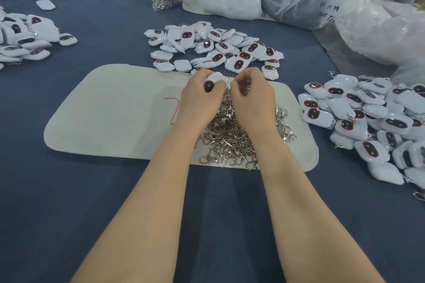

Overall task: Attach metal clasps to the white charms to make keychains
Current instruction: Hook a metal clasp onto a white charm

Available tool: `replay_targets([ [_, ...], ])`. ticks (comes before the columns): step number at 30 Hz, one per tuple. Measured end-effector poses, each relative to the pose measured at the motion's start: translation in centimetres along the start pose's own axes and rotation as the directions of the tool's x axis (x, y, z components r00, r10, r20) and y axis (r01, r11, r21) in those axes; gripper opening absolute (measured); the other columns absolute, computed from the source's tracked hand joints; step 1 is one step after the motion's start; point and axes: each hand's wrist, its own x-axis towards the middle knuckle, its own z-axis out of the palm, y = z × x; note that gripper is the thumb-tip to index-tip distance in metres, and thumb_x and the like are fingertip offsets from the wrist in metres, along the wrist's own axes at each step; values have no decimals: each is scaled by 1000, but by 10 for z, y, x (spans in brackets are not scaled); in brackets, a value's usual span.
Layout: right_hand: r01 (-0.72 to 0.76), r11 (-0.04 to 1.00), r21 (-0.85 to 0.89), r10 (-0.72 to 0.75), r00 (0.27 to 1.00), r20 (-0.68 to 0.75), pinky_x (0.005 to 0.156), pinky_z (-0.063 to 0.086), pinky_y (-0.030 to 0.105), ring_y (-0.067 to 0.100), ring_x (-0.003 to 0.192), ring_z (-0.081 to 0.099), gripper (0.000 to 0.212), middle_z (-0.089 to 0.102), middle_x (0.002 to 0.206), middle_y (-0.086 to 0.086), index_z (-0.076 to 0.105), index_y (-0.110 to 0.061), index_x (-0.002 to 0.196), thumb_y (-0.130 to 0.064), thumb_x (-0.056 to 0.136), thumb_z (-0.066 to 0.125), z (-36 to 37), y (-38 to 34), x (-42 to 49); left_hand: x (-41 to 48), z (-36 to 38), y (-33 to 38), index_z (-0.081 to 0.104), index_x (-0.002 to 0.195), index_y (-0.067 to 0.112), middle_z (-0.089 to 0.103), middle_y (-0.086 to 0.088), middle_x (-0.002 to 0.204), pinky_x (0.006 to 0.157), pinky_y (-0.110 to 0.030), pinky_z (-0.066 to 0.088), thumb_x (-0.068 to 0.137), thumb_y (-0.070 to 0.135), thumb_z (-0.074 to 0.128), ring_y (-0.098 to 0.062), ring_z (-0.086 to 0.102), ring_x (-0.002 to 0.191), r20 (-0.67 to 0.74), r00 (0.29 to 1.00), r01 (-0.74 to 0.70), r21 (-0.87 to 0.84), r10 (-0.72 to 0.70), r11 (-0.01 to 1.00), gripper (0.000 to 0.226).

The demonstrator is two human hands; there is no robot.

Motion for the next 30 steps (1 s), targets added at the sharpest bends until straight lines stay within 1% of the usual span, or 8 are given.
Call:
replay_targets([
  [5,38,999,-37,-38,999,22,63,39,7,1,69,50,13,52,77,-10,49,-17,86,-5,90,54,0,-1,0,1,0,-2,60,95,18,56,6,71,58,-27,41,86,20,54,-12,49,60,0,1000,7,-22,-7,1000,11],
  [8,64,996,-58,-61,996,64,65,39,11,4,69,49,13,52,78,-7,49,-15,87,-4,89,55,1,-1,-1,1,-1,-3,58,92,23,57,9,74,60,-27,42,86,20,54,-8,50,61,-14,1000,11,-15,-11,1000,8],
  [13,102,992,-71,-94,991,98,64,38,10,12,73,51,13,56,80,-2,50,-15,87,-3,88,56,0,-2,-1,2,-1,-4,56,88,29,57,12,76,61,-27,44,85,21,55,-5,51,62,-25,1000,13,-9,-13,1000,8],
  [19,22,1000,9,-23,998,64,63,41,7,-3,67,52,14,52,75,-15,50,-17,87,-4,88,57,-1,-2,-1,2,-1,-4,60,93,23,58,9,76,63,-30,43,84,22,55,-12,52,64,12,1000,14,-11,-13,1000,10],
  [22,-59,994,96,57,998,19,64,41,6,-11,65,50,15,53,75,-15,52,-20,86,-6,87,57,-3,-1,1,0,-2,-3,59,105,27,63,2,97,70,-34,54,85,19,57,-14,65,66,46,999,17,-42,-15,999,21],
  [25,-103,981,164,103,995,10,65,41,6,-4,69,51,23,55,79,-13,50,-28,80,-8,87,58,-4,-1,3,-2,-2,-3,59,115,30,62,-2,112,79,-43,57,89,11,54,-23,70,80,51,999,17,-84,-12,996,32],
  [28,-113,977,180,102,992,67,67,42,7,1,74,52,22,56,82,-12,51,-28,80,-9,87,60,-4,-3,3,-2,-2,-2,65,99,25,66,2,94,77,-37,55,94,14,51,-11,68,77,33,999,-30,-6,31,1000,19],
  [30,-122,977,174,105,989,103,68,43,9,4,76,53,20,57,82,-11,52,-27,81,-11,88,61,-3,-3,3,-2,-2,-1,67,94,18,65,-1,83,77,-44,56,94,21,54,-20,69,77,36,999,-27,-4,28,1000,13],
])
